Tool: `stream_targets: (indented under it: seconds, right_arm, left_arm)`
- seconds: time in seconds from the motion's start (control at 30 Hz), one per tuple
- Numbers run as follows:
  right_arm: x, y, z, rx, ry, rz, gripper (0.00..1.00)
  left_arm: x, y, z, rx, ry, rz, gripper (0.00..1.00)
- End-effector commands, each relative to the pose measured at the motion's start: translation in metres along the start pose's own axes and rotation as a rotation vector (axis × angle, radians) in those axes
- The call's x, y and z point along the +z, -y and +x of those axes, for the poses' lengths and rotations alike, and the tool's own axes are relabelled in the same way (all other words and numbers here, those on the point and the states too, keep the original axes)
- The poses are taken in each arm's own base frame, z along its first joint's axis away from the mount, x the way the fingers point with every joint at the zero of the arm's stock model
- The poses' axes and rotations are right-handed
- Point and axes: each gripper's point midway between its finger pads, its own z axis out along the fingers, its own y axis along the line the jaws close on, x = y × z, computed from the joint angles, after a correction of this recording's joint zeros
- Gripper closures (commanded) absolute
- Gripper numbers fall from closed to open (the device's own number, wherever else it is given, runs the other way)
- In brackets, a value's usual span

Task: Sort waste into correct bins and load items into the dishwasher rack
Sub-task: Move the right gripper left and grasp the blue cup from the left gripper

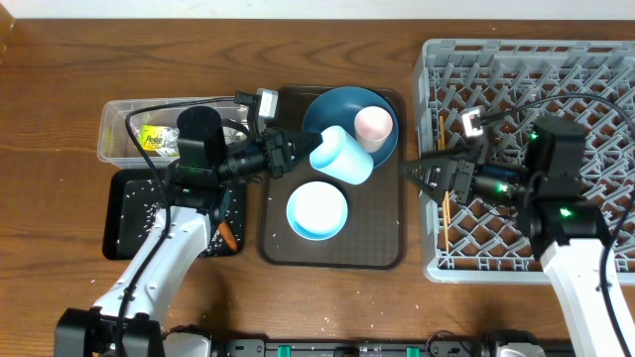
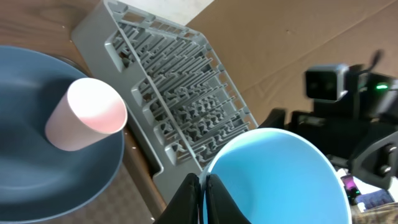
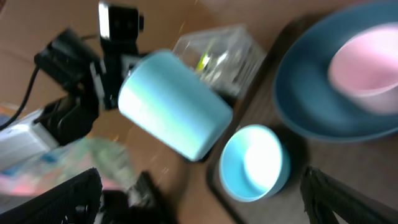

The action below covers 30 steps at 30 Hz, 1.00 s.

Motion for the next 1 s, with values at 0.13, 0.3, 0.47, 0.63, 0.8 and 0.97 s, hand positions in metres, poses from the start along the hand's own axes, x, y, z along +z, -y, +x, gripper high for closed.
stream_targets:
  seconds: [0.13, 0.3, 0.47, 0.63, 0.8, 0.97]
  right_arm:
    - [0.016, -0.022, 0.028, -0.142, -0.119, -0.167, 0.01]
    - [0.026, -0.032, 0.031, -0.234, -0.133, -0.198, 0.01]
    - [0.04, -0.019, 0.039, -0.27, -0.158, -0.104, 0.01]
    - [0.049, -0.028, 0.041, -0.345, -0.162, -0.127, 0.01]
    - [0.052, -0.034, 0.032, -0.397, -0.131, -0.143, 0.04]
    - [0.052, -0.036, 0.029, -0.4, -0.121, -0.146, 0.08]
  left_arm:
    - [-0.002, 0.012, -0.007, -0.105, 0.003, 0.044, 0.94]
    - [-0.002, 0.013, -0.006, -0.224, -0.004, 0.048, 0.94]
    - [-0.002, 0.023, -0.002, -0.29, -0.045, 0.094, 0.94]
    - [-0.002, 0.029, 0.003, -0.327, -0.081, 0.12, 0.94]
    - [0.004, 0.035, 0.01, -0.344, -0.108, 0.132, 0.94]
    - [0.011, 0.043, 0.018, -0.336, -0.138, 0.148, 0.94]
